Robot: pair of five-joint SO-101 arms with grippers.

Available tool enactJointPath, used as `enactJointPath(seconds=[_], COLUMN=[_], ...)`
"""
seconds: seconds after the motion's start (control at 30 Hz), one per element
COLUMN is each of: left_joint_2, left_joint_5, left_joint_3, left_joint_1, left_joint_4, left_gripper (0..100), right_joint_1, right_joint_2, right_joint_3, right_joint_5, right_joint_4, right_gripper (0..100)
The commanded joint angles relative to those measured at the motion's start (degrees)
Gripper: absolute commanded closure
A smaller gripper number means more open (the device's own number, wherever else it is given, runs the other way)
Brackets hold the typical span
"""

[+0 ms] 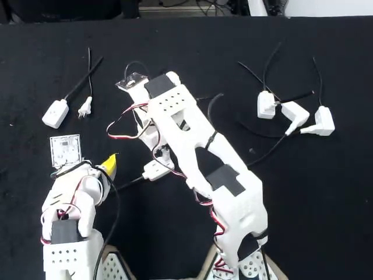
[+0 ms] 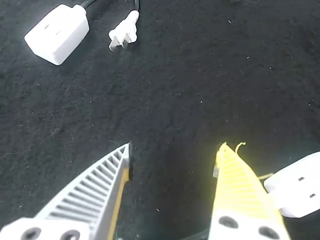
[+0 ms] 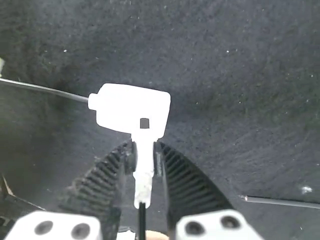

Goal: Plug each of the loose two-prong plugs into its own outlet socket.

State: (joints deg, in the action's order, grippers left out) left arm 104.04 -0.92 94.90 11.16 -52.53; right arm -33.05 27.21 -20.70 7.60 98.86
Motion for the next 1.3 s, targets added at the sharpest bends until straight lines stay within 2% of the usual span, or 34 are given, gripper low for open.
enactJointPath(seconds=[0.0,0.73,1.27], left_joint_2=[0.35,0.35,0.35], left_joint_5=[0.00,0.00,0.00], left_joint_3=[-1.19,-1.19,-1.19], left_joint_1=[0.57,0.57,0.66], left_joint_4=[-0.09,-0.09,-0.09], left_gripper=[73,73,73], right_joint_1=[1.23,3.25,-1.23], right_joint_2=[1.36,2.59,7.43], right_joint_3=[-3.56,-3.38,-3.56], right_joint_5=[0.70,1.85,-0.79], right_joint_4=[1.23,1.14,-0.62], right_gripper=[98.8,98.8,98.8])
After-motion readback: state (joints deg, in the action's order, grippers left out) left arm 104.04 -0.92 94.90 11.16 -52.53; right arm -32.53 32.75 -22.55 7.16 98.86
